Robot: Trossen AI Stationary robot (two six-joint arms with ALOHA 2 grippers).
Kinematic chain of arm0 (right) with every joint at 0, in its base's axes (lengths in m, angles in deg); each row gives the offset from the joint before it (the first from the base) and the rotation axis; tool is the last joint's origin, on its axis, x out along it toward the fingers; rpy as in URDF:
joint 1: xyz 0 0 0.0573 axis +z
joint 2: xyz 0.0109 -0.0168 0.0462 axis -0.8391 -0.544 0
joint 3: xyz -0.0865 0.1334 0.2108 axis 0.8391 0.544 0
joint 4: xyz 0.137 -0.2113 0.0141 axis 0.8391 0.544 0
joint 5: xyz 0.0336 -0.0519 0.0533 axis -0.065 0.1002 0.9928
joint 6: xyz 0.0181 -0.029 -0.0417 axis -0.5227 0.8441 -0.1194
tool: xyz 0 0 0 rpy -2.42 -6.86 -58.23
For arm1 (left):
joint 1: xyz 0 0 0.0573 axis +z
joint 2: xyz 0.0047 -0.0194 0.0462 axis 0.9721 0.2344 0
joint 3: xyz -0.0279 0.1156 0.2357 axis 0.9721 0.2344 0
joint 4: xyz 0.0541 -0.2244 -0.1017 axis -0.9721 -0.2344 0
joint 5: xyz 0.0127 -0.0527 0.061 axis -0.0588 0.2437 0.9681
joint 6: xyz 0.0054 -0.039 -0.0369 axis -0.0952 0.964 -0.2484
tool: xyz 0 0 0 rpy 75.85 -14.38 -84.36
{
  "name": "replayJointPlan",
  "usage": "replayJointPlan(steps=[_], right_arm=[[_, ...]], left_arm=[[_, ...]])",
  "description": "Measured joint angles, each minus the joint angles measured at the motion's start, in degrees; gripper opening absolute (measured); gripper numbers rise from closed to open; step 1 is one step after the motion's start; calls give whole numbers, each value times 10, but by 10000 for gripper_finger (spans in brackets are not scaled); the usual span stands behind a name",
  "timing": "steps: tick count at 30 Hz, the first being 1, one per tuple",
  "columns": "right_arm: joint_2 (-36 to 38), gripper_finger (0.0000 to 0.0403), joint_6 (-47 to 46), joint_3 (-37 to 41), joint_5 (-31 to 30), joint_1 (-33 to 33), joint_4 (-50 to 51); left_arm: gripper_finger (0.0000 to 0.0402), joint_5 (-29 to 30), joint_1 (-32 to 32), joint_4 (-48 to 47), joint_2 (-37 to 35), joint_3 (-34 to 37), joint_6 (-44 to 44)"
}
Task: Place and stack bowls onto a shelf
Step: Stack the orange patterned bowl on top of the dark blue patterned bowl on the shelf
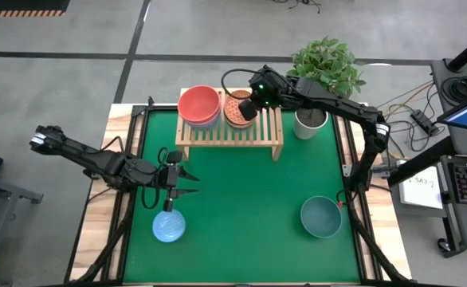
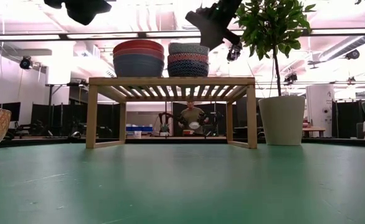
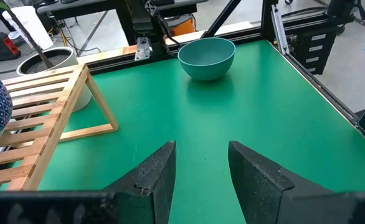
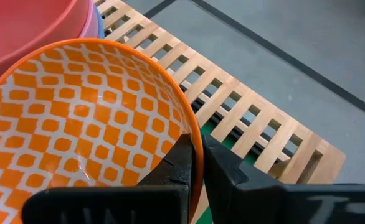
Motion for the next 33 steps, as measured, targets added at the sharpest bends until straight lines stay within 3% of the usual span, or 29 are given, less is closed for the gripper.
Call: replayJointPlan(steps=[11, 17, 22, 33], right_arm=[[0, 100, 0, -3, 0, 0, 0], [1, 121, 20, -38, -4, 0, -5], [2, 105, 57, -44, -5, 1, -47], [-38, 18, 96, -36, -7, 2, -83]], left_arm=[[130, 0, 0, 0, 0, 0, 0], [130, 0, 0, 0, 0, 0, 0], [130, 0, 0, 0, 0, 0, 0], [130, 0, 0, 0, 0, 0, 0]])
